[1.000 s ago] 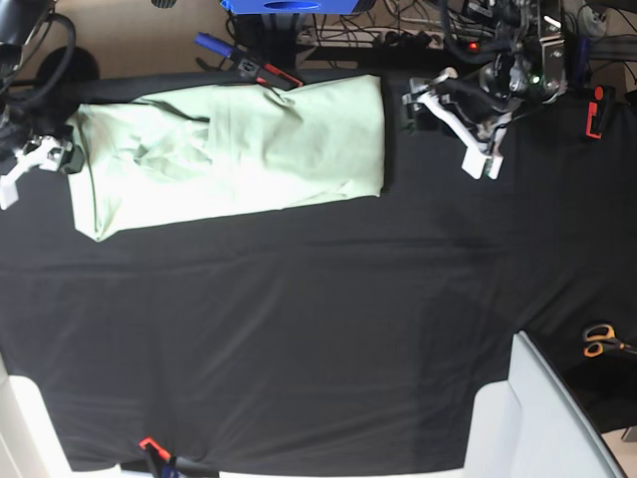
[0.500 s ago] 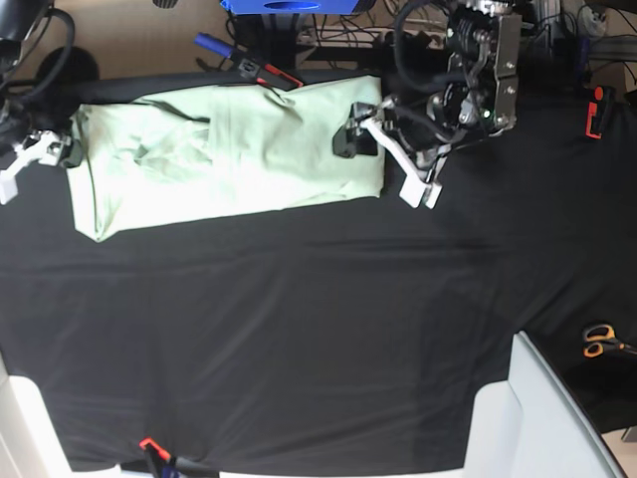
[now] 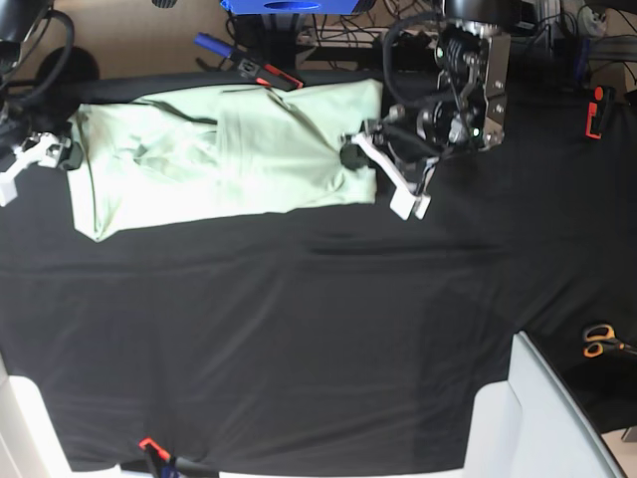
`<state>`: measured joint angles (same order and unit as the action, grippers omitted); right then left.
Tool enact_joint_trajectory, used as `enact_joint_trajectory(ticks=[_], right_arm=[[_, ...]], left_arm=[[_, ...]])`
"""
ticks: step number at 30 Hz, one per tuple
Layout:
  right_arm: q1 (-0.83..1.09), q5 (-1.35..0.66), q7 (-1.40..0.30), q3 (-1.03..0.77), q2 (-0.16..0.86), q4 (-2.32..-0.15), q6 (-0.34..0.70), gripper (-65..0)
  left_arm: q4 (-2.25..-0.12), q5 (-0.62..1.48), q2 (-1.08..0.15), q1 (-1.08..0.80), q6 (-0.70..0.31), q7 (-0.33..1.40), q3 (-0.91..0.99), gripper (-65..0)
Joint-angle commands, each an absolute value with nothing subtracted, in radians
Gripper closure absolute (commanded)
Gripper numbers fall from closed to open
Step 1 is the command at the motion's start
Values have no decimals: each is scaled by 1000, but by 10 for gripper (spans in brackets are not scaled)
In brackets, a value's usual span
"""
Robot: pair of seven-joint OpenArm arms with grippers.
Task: Fold the T-shirt properly
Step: 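Pinch the strip's end with the left gripper and pull it straight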
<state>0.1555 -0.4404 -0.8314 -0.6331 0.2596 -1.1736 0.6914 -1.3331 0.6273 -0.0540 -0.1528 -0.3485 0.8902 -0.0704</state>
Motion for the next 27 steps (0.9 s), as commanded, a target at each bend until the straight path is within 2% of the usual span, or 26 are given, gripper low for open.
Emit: enact_joint_trajectory(ticks=[1, 11, 19, 27], right_arm=[[150, -455, -817, -634, 278, -1191, 698, -502], [150, -455, -817, -638, 278, -1191, 698, -502], [147, -455, -823, -630, 274, -1190, 698, -502], [130, -490, -888, -628, 269, -1190, 698, -518]], left_arm=[[-1330, 618, -58, -131, -343, 848, -70, 0], [-1218, 618, -104, 1, -341, 812, -71, 0], [-1288, 618, -186, -39, -338, 814, -68, 0], [-1362, 618, -202, -110, -338, 816, -68, 0]])
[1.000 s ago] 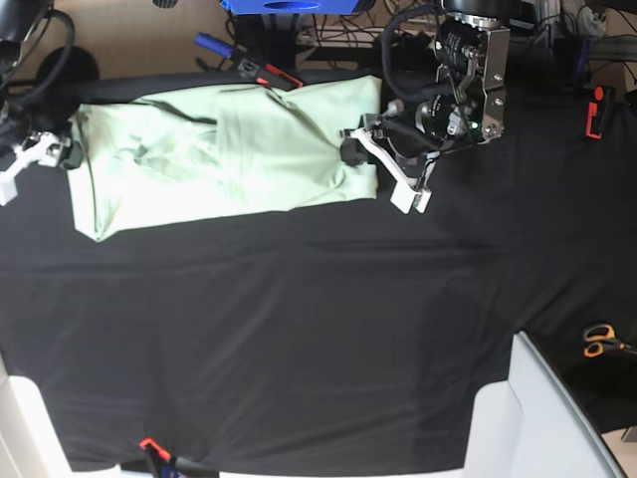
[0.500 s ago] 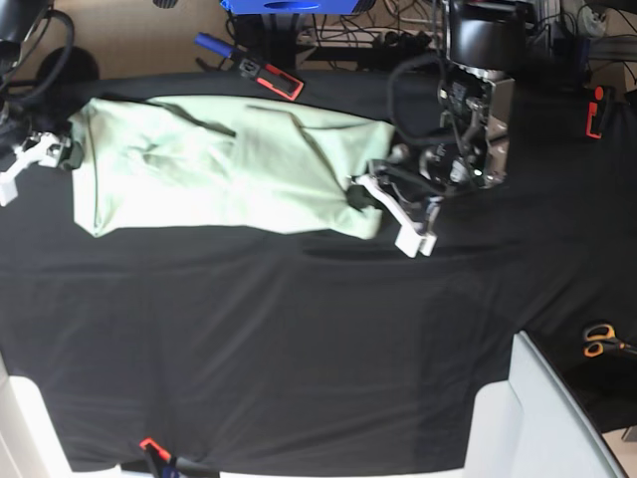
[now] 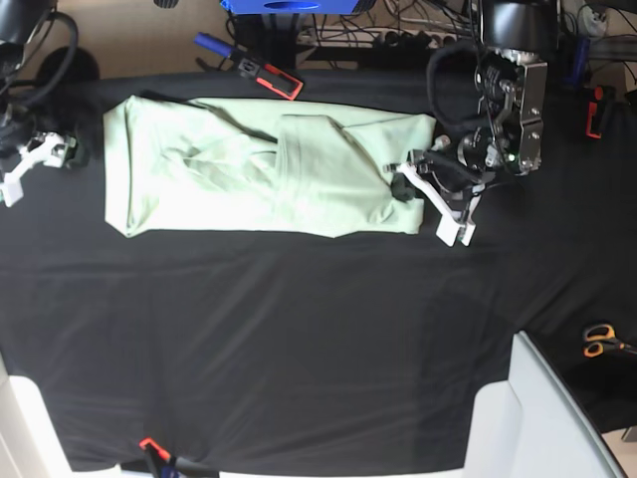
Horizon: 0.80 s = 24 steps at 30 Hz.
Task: Fold the T-shirt properly
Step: 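Pinch the strip's end with the left gripper and pull it straight, then withdraw the left gripper and move the right gripper to the strip's opposite end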
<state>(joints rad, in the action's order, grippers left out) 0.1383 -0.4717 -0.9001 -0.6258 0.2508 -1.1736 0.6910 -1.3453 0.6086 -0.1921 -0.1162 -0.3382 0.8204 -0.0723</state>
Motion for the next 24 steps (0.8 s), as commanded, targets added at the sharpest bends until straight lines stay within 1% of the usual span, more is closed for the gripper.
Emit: enact_joint_trajectory(ticks=[1, 2, 4, 6, 10, 11, 13, 17, 19, 22, 24], right_arm=[[130, -513, -903, -628, 271, -1190, 698, -534], [128, -541, -920, -628, 275, -1190, 698, -540], [127, -590, -944, -627, 278, -1190, 698, -543], [124, -607, -967, -627, 278, -1191, 698, -547], [104, -608, -1020, -627, 269, -1231, 698, -548], [101, -608, -1033, -627, 269, -1237, 698, -550], [76, -608, -1072, -627, 269, -1236, 698, -550], [51, -608, -1124, -628, 268, -1230, 698, -550], [48, -608, -1138, -627, 249, -1228, 698, -550], [48, -608, -1145, -627, 232, -1228, 698, -550], [48, -608, -1144, -627, 214, -1227, 698, -550]], left_arm=[[-1386, 618, -208, -119, -337, 816, -68, 0], [-1409, 618, -216, -130, -335, 816, -68, 0], [-1449, 618, -222, -140, -298, 819, -68, -8], [-1475, 618, -223, -142, -268, 846, -68, -87], [-1518, 618, -242, -140, -228, 877, -67, -296], [-1527, 618, -246, -140, -216, 878, -67, -331], [-1537, 618, -254, -140, -199, 880, -67, -375], [-1535, 618, -257, -140, -194, 880, -67, -381], [-1547, 618, -257, -142, -194, 880, -45, -381], [-1623, 619, -257, -185, -194, 883, 68, -383], [-1698, 619, -257, -213, -194, 924, 159, -383]])
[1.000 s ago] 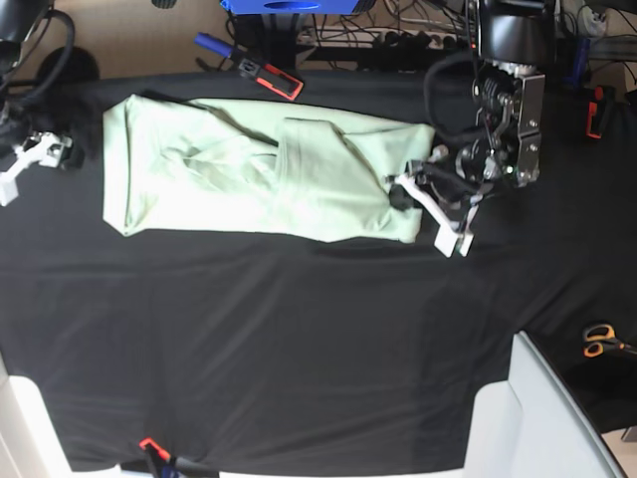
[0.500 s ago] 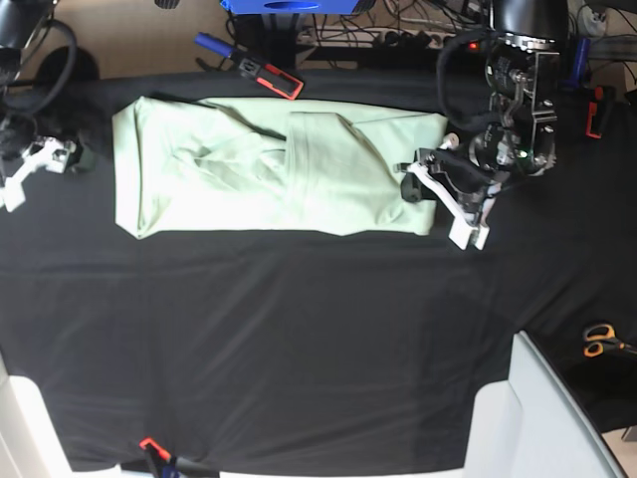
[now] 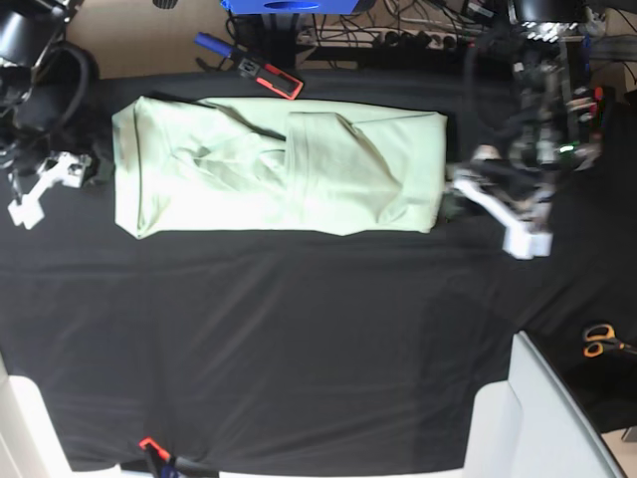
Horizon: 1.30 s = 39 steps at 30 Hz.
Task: Fold the T-shirt properly
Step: 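Withdraw the left gripper and move the right gripper to the strip's opposite end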
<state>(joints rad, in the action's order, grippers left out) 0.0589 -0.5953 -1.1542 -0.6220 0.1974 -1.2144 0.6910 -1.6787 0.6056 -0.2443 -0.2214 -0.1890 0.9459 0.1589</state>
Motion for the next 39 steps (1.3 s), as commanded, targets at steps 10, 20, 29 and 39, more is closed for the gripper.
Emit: enact_joint_trajectory(ticks=[10, 20, 29, 39], right_arm=[[8, -608, -1122, -627, 208, -1024, 698, -550], [71, -607, -1127, -476, 116, -1072, 698, -543], [130, -607, -1121, -415, 85, -1119, 698, -541], [128, -607, -1121, -414, 85, -1116, 698, -434]], left_arm=[[-1913, 618, -257, -355, -202, 1032, 478, -383], [-1902, 616, -297, -372, -202, 1029, 515, -383], [-1900, 616, -312, -371, -202, 1029, 516, -383], [-1900, 616, -309, -371, -202, 1029, 509, -383]])
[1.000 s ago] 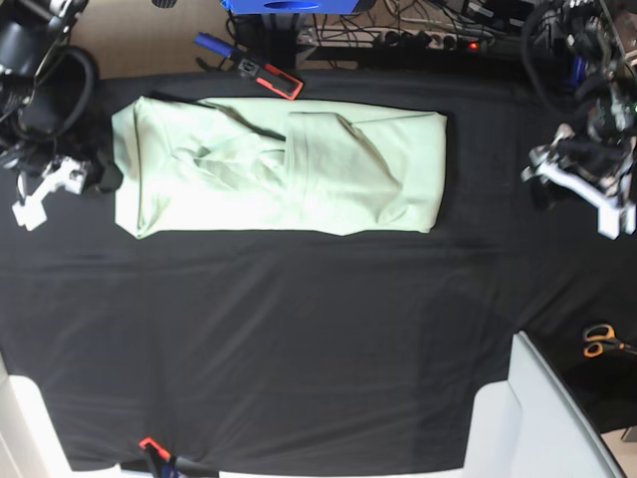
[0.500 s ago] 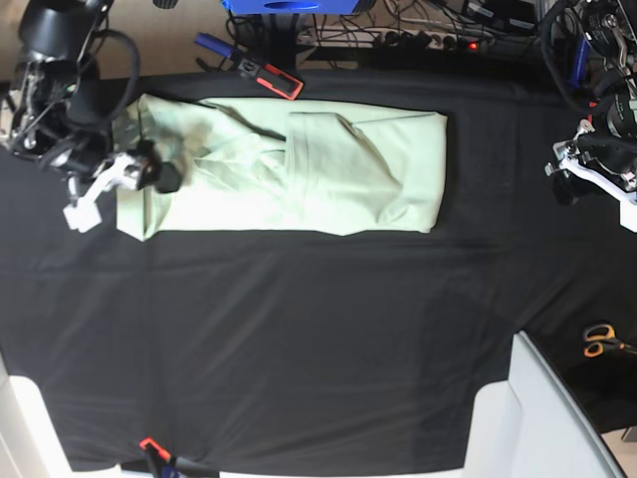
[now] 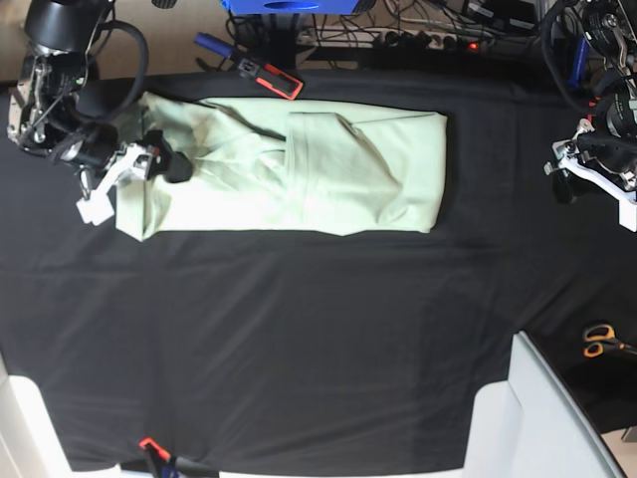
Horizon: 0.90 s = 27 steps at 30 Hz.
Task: Fold the T-shirt properly
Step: 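Withdraw the left gripper and move the right gripper to the strip's opposite end, then grasp the strip's end with the right gripper and tuck it inward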
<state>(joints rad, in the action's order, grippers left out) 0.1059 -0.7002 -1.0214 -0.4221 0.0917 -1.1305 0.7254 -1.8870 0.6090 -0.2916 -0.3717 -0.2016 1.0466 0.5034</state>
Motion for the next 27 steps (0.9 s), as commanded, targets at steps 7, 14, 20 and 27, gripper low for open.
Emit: enact_joint_trajectory(ticks=[7, 14, 20, 27], right_arm=[[127, -604, -1125, -410, 87, -1116, 698, -364], [124, -604, -1119, -352, 74, -1116, 698, -326], [122, -602, -1084, -349, 82, -1116, 698, 0], [99, -601, -1078, -349, 125, -1116, 698, -1]], left_arm=[[-1900, 616, -308, -371, -202, 1029, 509, -383], [-1871, 616, -308, -371, -202, 1029, 510, -383], [-1842, 616, -314, -375, -202, 1029, 516, -381], [-1844, 435, -344, -414, -196, 1056, 510, -380]])
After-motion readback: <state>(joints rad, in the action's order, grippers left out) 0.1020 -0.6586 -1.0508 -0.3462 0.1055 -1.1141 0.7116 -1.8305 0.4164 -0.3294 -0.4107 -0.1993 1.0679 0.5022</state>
